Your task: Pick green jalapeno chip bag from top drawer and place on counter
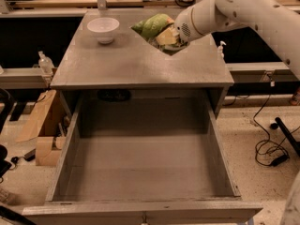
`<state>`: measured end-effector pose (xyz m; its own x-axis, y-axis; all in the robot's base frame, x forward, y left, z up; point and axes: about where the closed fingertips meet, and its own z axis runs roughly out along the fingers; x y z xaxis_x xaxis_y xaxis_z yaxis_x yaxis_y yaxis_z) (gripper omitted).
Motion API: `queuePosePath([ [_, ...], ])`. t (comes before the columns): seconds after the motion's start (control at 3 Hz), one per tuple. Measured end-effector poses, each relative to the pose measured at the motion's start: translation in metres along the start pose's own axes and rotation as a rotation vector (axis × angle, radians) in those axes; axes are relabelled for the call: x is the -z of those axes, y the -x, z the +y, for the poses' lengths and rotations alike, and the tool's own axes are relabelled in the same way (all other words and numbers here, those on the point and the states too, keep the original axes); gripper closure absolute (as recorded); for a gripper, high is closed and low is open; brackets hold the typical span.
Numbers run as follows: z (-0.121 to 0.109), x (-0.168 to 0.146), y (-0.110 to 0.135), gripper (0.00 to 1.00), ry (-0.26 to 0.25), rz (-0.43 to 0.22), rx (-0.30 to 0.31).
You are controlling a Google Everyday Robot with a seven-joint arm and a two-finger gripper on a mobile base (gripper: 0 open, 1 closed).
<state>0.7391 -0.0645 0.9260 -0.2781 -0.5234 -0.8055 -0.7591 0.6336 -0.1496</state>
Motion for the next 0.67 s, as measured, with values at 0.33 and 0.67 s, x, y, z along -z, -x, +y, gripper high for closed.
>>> queuePosePath([
  [0.33, 0.0016, -0.0024, -0.0001, 0.66, 0.004, 0.001, 0.001],
  [0.67, 0.0031, -0.0045, 0.0000, 0.44, 0.007, 0.002, 0.001],
])
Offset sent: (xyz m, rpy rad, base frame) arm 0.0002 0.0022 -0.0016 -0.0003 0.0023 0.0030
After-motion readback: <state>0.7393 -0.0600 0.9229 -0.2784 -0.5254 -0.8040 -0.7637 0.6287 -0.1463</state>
